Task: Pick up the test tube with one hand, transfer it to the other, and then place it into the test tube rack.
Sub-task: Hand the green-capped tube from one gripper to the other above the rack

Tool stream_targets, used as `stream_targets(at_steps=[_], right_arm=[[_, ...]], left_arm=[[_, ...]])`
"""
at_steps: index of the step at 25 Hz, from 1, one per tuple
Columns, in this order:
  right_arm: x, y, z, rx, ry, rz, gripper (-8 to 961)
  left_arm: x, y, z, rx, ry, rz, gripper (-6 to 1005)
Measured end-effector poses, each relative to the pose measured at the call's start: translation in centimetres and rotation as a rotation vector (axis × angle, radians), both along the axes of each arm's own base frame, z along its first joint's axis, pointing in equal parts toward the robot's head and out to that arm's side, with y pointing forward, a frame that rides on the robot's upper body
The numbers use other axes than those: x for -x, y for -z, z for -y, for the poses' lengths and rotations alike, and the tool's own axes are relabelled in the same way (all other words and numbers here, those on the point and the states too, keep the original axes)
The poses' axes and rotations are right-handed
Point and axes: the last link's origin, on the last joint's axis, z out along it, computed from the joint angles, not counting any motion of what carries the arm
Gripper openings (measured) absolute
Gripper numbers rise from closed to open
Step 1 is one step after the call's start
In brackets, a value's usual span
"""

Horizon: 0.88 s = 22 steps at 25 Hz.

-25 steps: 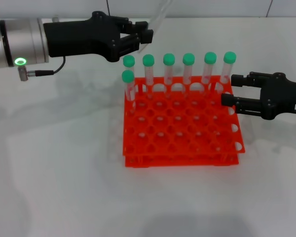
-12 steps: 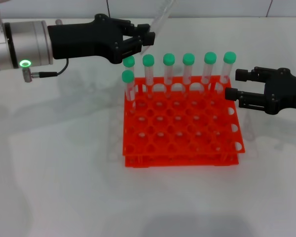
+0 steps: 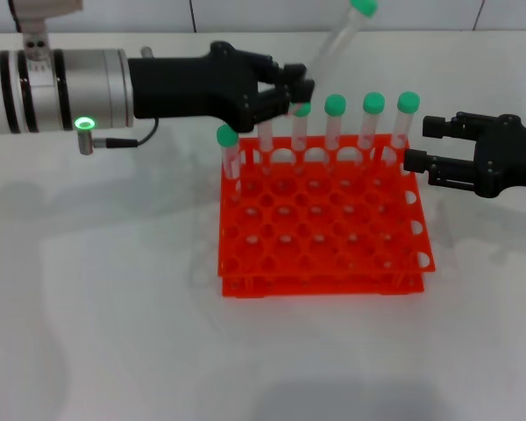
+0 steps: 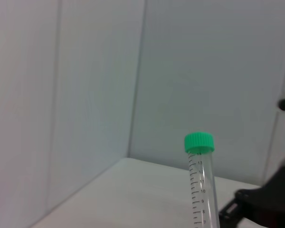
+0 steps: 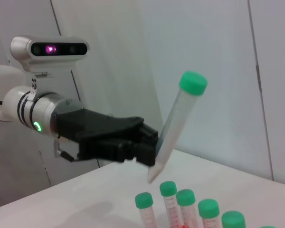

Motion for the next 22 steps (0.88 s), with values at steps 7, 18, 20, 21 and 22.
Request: stream_targets(at_steps=[7,18,20,21,22], right_arm=[[0.0,-0.1,0.0,-0.002,-0.002,0.001,645],[0.3,-0.3,-0.3,-0.007,-0.001,-0.005,645],[0.4,-0.3,-0.4,-0.008,-0.002,-0.012,645],[0.5,-0.4,-0.5,-0.009,-0.002,-0.016,645],[0.7,-0.4,-0.6,-0.013,0.000,-0.024,645]], left_arm=[[0.2,0.5,1.3,0.068,0.043,-0.014,190],[1.2,0.2,1.6,0.060,0.019,-0.016,190],[1.2,0.2,1.6,0.060,0.021,-0.017,190],[1.2,0.2,1.7,0.061,0.021,-0.017,190],[1.2,0.2,1.7,0.061,0.022,-0.017,190]])
